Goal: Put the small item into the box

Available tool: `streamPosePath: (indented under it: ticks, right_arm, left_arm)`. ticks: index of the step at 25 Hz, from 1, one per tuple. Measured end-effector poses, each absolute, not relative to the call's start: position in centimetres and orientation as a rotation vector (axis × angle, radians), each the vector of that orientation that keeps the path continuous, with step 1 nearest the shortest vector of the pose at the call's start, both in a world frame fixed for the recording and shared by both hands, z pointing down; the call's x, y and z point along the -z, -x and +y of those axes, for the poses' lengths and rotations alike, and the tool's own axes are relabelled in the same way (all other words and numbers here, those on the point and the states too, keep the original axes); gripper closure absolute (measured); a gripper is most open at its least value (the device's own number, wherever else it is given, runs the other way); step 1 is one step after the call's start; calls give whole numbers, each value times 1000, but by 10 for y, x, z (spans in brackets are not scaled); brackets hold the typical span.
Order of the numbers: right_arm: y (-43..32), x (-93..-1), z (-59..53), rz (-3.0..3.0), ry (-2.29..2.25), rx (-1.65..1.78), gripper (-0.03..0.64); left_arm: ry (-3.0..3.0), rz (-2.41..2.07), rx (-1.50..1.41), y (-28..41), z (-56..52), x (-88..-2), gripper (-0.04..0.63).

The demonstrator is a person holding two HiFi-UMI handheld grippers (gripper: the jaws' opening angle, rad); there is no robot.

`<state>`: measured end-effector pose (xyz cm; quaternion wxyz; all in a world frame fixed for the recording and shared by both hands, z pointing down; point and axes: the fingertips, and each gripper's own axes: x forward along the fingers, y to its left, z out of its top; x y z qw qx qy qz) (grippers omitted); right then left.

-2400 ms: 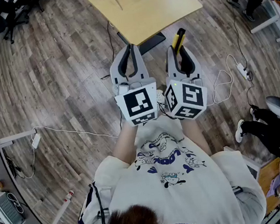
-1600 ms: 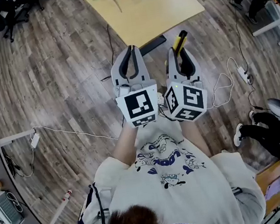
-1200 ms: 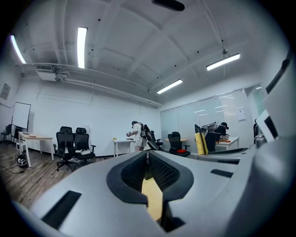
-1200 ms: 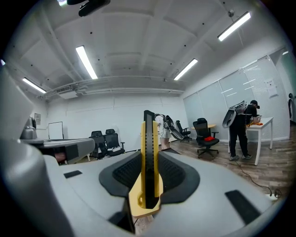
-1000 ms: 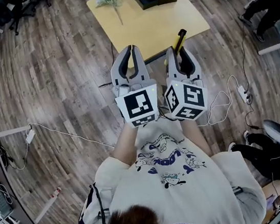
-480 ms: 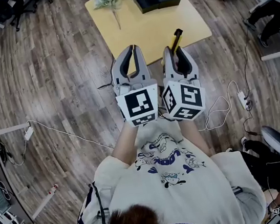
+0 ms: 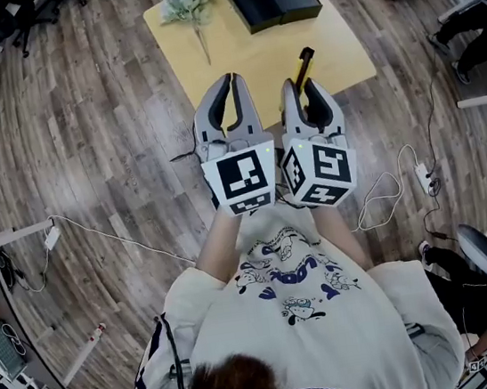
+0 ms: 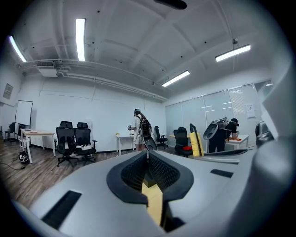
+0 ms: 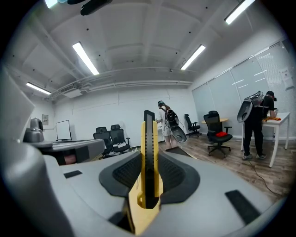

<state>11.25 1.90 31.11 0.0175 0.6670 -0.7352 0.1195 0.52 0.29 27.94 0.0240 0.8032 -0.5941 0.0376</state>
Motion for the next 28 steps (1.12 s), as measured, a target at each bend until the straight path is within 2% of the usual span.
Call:
streamPosePath:
  ticks: [28]
  right_arm:
    - [-110,-342,-163,-2183,-2026,-493,492]
  left_arm:
    - [-2430,-1736,-236,0,-180,-316,572]
